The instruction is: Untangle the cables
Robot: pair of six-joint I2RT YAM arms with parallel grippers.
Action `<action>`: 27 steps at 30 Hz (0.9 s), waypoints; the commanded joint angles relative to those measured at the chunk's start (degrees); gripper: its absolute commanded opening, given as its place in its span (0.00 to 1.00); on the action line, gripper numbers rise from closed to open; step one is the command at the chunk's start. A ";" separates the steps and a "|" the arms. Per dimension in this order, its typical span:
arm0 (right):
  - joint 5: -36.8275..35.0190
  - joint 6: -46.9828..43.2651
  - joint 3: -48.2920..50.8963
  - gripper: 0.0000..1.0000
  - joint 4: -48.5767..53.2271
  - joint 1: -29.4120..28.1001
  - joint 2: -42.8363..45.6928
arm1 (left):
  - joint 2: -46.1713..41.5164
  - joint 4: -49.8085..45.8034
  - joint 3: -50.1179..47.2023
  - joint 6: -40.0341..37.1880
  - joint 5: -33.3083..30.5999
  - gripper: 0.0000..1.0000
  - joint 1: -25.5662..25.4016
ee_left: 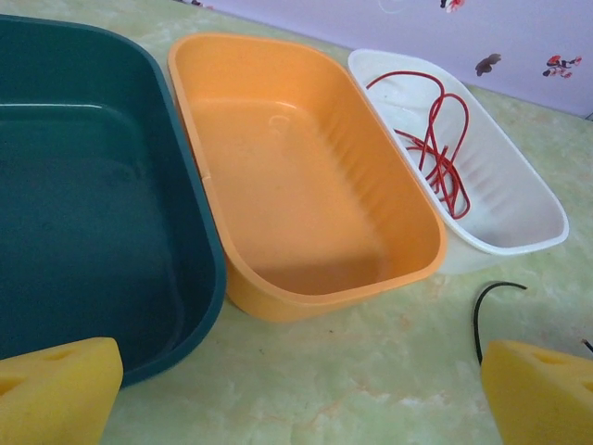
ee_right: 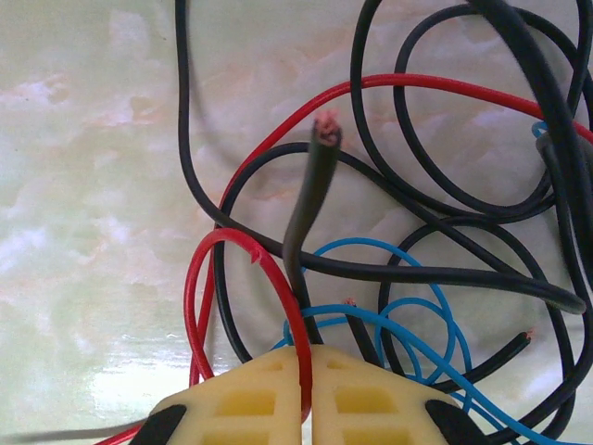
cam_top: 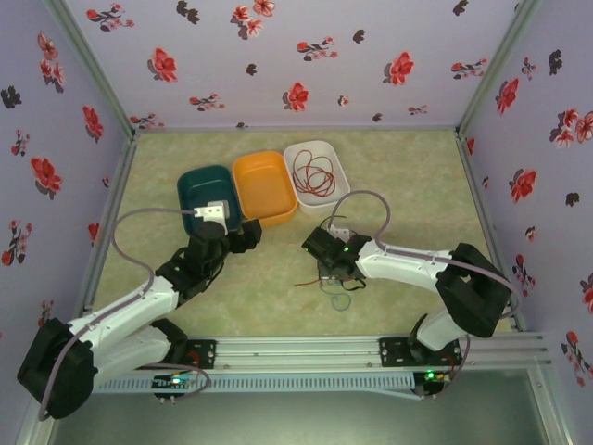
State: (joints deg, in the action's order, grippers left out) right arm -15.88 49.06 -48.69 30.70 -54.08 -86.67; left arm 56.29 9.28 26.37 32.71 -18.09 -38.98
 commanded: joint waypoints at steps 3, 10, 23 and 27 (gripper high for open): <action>-2.00 -1.66 -0.80 0.11 2.58 0.27 4.10 | 0.67 -0.22 1.05 0.99 -1.89 1.00 0.38; -1.71 -3.78 -1.04 0.03 3.23 0.28 9.90 | 0.79 -0.23 1.08 1.18 -1.95 1.00 0.40; -2.28 -15.52 -6.49 0.00 2.69 -2.94 18.36 | 0.97 2.40 1.29 -2.25 3.81 1.00 0.39; -2.31 -19.92 -8.18 0.00 2.52 -3.37 20.30 | 0.93 8.01 -0.05 -4.49 9.74 1.00 0.40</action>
State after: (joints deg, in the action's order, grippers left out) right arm -16.69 34.37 -54.74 32.47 -57.04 -68.01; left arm 57.06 11.38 26.39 31.09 -13.32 -38.94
